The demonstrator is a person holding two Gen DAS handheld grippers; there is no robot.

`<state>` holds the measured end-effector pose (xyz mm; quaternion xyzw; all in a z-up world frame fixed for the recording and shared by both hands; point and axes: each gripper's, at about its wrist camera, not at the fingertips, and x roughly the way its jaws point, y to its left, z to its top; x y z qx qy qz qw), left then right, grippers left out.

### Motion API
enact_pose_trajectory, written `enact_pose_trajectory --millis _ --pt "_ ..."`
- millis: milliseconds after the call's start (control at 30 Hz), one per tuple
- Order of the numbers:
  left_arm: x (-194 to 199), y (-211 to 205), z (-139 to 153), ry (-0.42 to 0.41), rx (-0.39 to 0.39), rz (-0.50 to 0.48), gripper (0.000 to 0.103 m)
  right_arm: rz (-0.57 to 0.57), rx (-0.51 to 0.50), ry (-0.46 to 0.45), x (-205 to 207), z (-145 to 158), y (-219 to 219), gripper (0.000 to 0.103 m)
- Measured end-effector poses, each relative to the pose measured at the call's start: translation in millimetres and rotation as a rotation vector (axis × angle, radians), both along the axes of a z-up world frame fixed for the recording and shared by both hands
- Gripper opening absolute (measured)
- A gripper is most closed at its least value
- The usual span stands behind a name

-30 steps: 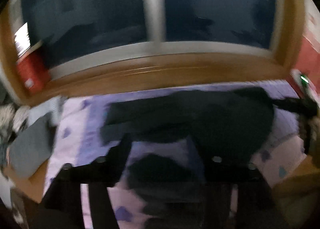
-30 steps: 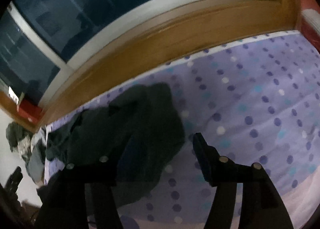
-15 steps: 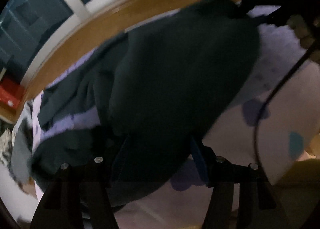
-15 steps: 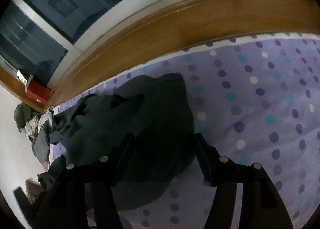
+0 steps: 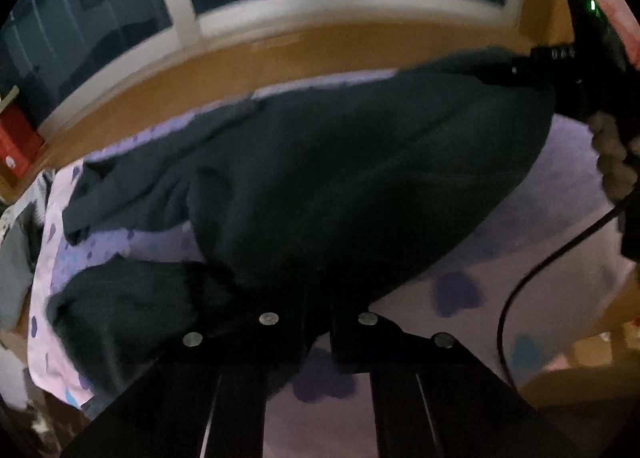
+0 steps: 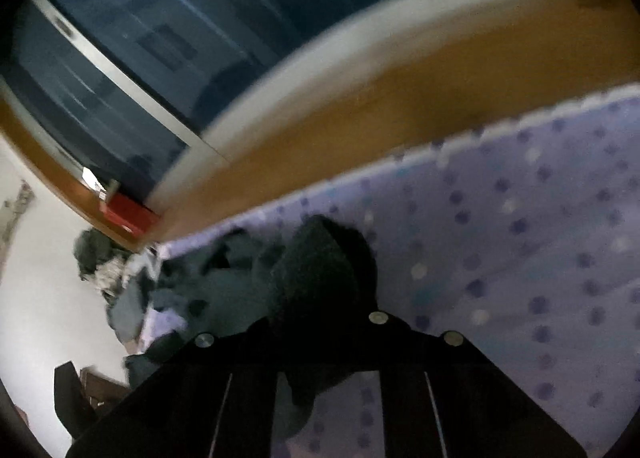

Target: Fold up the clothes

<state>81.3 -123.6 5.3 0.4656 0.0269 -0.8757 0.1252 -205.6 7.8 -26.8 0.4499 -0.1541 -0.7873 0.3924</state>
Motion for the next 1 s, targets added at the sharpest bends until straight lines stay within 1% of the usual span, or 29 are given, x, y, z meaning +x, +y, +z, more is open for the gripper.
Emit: enact_pose_trajectory --millis 67,100,167,200,267,333,400,467,533,633,667,733,767,800,833,900,933,1000 --pt "10 18 19 0.04 0.015 -0.043 0.008 -0.015 -0.032 0.043 9 21 24 0.008" --pt "11 28 26 0.054 0.032 -0.077 0.008 -0.026 -0.051 0.067 16 33 44 0.008" --pt "14 48 40 0.081 0.068 -0.147 0.008 -0.068 -0.064 0.116 25 53 70 0.008" --pt "13 58 42 0.091 0.089 -0.183 0.008 -0.101 -0.069 0.144 31 63 90 0.008" --pt "7 79 43 0.103 0.136 -0.255 0.008 -0.166 -0.069 0.159 32 76 122 0.008" --pt "-4 99 38 0.095 0.166 -0.317 0.008 -0.236 -0.043 0.173 31 82 158 0.008" --pt "-18 116 28 0.075 0.16 -0.364 0.009 -0.308 0.027 0.187 26 77 184 0.008" --pt "-32 127 17 0.044 0.154 -0.389 0.009 -0.333 0.091 0.155 15 60 195 0.008" --pt "-42 130 6 0.009 0.163 -0.378 0.014 -0.344 0.158 0.114 2 37 202 0.008" --pt "-44 122 -5 -0.048 0.206 -0.311 0.015 -0.329 0.229 0.058 -4 4 203 0.008" --pt "-42 118 -8 -0.062 0.216 -0.28 0.015 -0.324 0.253 0.04 -6 -7 203 0.01" --pt "-33 105 -8 -0.077 0.195 -0.213 0.016 -0.314 0.3 0.003 -10 -29 204 0.012" --pt "-26 97 -6 -0.079 0.177 -0.181 0.018 -0.309 0.324 -0.015 -12 -40 204 0.017" --pt "-20 89 -4 -0.081 0.159 -0.15 0.022 -0.304 0.348 -0.034 -14 -51 204 0.023" --pt "-11 78 -1 -0.082 0.136 -0.109 0.023 -0.3 0.37 -0.052 -16 -61 205 0.025" --pt "6 54 5 -0.083 0.099 -0.027 0.023 -0.333 0.356 -0.065 -13 -58 213 0.028" --pt "11 44 6 -0.079 0.098 0.006 0.023 -0.348 0.35 -0.062 -9 -53 217 0.029" --pt "24 16 11 -0.053 0.13 0.083 0.023 -0.383 0.333 -0.044 5 -41 223 0.029"
